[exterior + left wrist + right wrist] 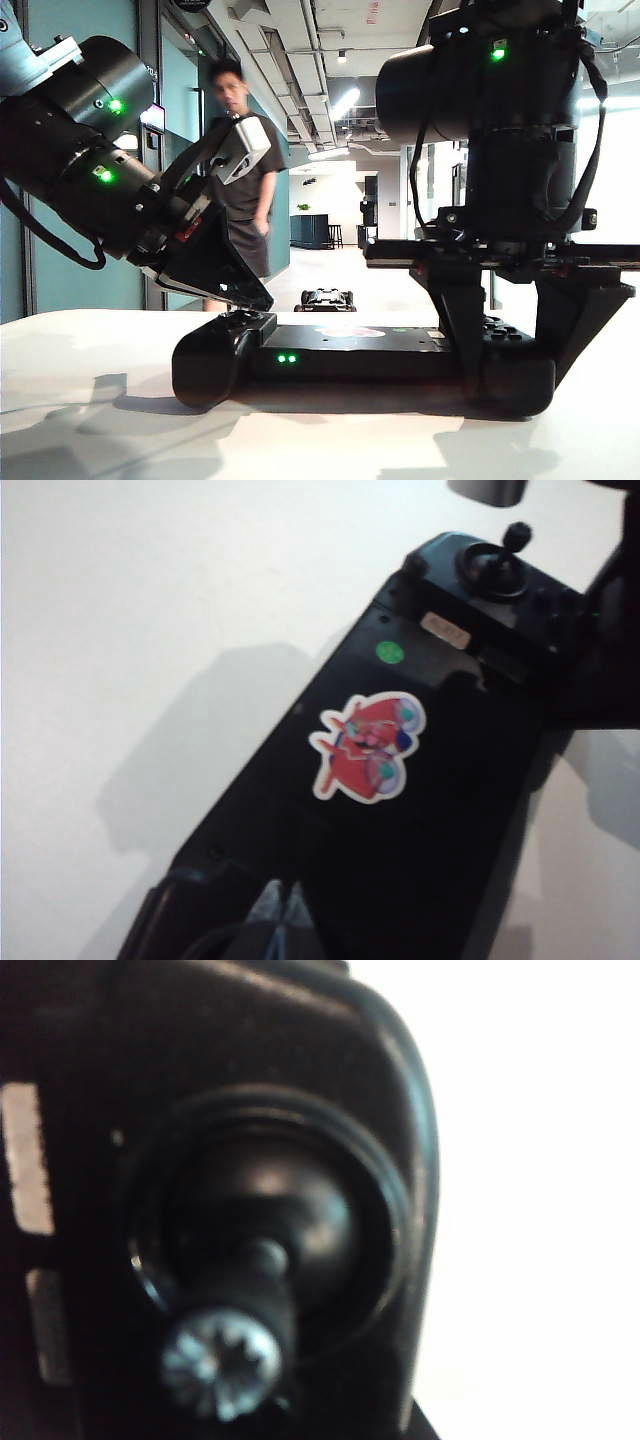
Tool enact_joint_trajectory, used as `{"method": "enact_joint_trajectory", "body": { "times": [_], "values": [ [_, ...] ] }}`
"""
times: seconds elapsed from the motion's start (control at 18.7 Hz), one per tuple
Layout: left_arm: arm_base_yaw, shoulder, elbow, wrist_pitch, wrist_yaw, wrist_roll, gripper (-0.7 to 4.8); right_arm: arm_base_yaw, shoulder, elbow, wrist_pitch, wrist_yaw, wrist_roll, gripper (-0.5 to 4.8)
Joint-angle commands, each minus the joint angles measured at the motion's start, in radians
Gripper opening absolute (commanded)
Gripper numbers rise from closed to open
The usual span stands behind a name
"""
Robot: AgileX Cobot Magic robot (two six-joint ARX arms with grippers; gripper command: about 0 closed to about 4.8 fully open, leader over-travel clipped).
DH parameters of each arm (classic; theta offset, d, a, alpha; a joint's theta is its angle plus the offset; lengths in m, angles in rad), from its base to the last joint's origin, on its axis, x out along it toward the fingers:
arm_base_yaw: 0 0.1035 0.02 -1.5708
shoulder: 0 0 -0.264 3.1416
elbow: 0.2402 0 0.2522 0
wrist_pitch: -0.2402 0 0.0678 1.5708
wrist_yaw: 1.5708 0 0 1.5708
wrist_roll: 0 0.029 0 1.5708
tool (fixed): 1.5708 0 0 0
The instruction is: Push the left joystick on the remote control sitting on the white table forward to make the robot dog walk in a straight line until it approaches the door.
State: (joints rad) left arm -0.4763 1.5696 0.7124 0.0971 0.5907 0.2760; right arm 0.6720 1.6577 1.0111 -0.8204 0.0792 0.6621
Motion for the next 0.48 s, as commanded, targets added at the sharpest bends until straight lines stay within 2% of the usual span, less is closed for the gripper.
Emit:
{"method": "enact_joint_trajectory", "body": {
  "times": [0.05,0.48],
  "values": [
    [0.002,-0.002,0.002,0.032,-0.011,0.001,-0.05,0.001,0.003,-0.003,-0.021,-0.011,-0.005,1.98],
    [0.001,0.013,0.002,0.061,-0.008,-0.003,-0.05,0.001,0.003,-0.003,-0.021,-0.011,-0.007,1.98]
  ]
}}
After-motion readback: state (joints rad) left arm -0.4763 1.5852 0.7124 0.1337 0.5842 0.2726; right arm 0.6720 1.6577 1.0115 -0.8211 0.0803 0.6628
